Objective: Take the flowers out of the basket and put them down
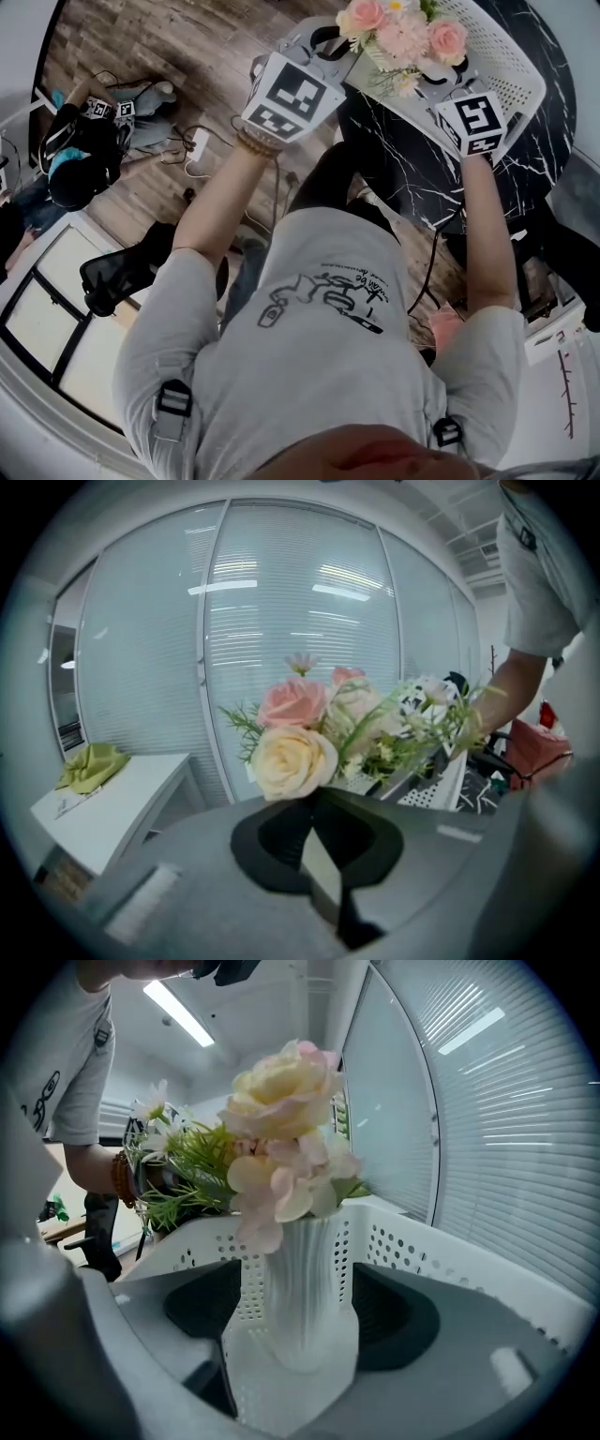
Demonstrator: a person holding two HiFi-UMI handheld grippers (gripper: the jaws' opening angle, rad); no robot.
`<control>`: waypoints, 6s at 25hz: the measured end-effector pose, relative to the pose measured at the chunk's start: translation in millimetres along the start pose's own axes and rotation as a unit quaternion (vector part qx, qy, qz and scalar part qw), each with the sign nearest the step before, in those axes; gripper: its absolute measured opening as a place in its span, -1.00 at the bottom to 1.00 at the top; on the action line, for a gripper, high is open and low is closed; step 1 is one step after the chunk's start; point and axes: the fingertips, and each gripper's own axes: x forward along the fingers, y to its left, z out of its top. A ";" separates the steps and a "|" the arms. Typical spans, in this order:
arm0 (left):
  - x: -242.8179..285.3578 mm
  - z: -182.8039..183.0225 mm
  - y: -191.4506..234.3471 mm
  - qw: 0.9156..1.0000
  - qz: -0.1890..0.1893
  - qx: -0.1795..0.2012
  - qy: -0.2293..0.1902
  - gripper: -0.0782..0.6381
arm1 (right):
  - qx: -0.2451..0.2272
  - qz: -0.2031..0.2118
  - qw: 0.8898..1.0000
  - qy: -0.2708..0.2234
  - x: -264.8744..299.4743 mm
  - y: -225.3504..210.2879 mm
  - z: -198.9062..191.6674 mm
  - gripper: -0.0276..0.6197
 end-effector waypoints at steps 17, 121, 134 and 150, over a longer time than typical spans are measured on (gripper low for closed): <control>6.5 -4.2 -1.8 1.000 0.005 0.001 0.005 -0.77 | -0.006 0.017 1.000 -0.013 22.0 6.0 -0.6 0.26; -28.3 291.5 -237.1 0.973 -0.130 0.117 -0.149 -0.77 | 0.041 -0.154 0.987 -0.028 -338.9 0.4 110.1 -0.02; 21.4 318.9 -372.8 0.953 -0.219 0.135 -0.157 -0.77 | 0.080 -0.236 0.968 -0.022 -470.2 -2.5 35.3 -0.02; 35.7 320.9 -448.6 0.946 -0.248 0.142 -0.151 -0.77 | 0.100 -0.260 0.960 -0.021 -533.4 12.3 -8.4 -0.02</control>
